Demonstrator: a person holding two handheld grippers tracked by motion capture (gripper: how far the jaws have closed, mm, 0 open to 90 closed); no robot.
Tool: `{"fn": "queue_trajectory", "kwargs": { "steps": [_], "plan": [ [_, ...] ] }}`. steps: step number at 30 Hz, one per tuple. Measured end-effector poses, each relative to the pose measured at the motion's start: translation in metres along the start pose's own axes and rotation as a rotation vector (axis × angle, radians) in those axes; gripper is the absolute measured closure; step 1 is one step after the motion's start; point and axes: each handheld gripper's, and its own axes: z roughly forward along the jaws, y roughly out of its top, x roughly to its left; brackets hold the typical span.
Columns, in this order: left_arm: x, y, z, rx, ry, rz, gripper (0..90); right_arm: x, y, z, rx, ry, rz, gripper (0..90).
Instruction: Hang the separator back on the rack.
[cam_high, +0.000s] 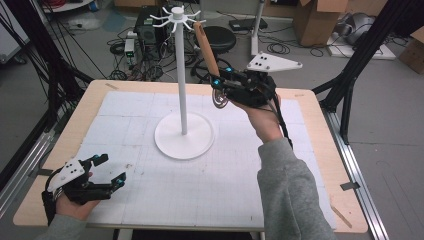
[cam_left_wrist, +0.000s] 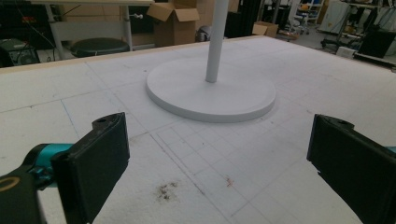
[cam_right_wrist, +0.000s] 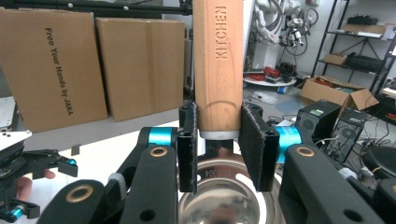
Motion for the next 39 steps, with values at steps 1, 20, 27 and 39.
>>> {"fn": "queue_trajectory", "kwargs": {
  "steps": [1,20,27,39],
  "plan": [
    [0.000,0.000,0.000,0.001,0.001,0.000,6.2,0.000,0.000,0.001,0.001,0.000,0.000,69.7],
    [0.002,-0.001,-0.002,-0.006,0.006,-0.006,6.2,0.002,-0.001,0.011,0.018,-0.024,0.001,69.6],
    [0.003,-0.001,-0.003,-0.005,0.003,-0.006,6.3,0.001,-0.002,0.012,0.022,-0.031,0.005,69.6],
    [0.003,-0.001,-0.003,-0.006,0.005,-0.008,6.2,0.001,-0.004,0.017,0.030,-0.034,0.009,69.7]
  ]
}}
